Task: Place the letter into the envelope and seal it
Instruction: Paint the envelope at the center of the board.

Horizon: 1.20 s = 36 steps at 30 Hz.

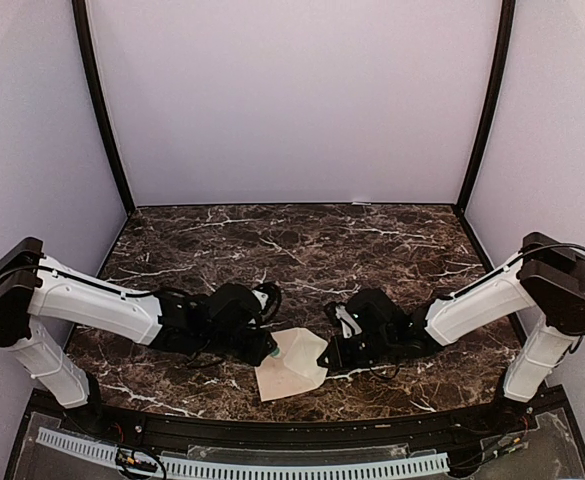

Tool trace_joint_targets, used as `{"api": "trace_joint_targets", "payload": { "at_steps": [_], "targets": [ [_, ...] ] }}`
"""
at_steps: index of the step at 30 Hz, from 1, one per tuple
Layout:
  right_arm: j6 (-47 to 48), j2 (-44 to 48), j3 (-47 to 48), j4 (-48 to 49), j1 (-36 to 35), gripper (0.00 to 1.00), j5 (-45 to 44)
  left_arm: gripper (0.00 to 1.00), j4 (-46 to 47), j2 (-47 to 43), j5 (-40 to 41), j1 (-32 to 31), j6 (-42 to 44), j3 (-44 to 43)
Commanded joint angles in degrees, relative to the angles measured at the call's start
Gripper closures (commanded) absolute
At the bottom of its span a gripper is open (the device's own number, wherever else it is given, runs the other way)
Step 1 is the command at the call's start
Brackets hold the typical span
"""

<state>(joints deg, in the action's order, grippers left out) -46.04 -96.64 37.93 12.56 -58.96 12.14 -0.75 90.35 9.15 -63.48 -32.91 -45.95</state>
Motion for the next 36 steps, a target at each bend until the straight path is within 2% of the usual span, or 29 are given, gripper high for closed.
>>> {"api": "trace_joint_targets", "payload": {
  "at_steps": [1,18,36],
  "targets": [
    [-1.4,-0.9,1.1,-2.0,-0.8,1.0,-1.8,1.0,-1.2,1.4,-5.2,0.4,2.7,1.9],
    [-3.0,-1.8,2.1,-4.0,-0.8,1.0,-4.4,1.0,-5.5,0.4,-10.7,0.2,3.8,4.3],
    [-3.4,-2.3,2.7,-5.3,-0.8,1.0,-5.5,1.0,-5.0,-1.4,-13.5,-1.5,2.5,6.4]
  ]
}}
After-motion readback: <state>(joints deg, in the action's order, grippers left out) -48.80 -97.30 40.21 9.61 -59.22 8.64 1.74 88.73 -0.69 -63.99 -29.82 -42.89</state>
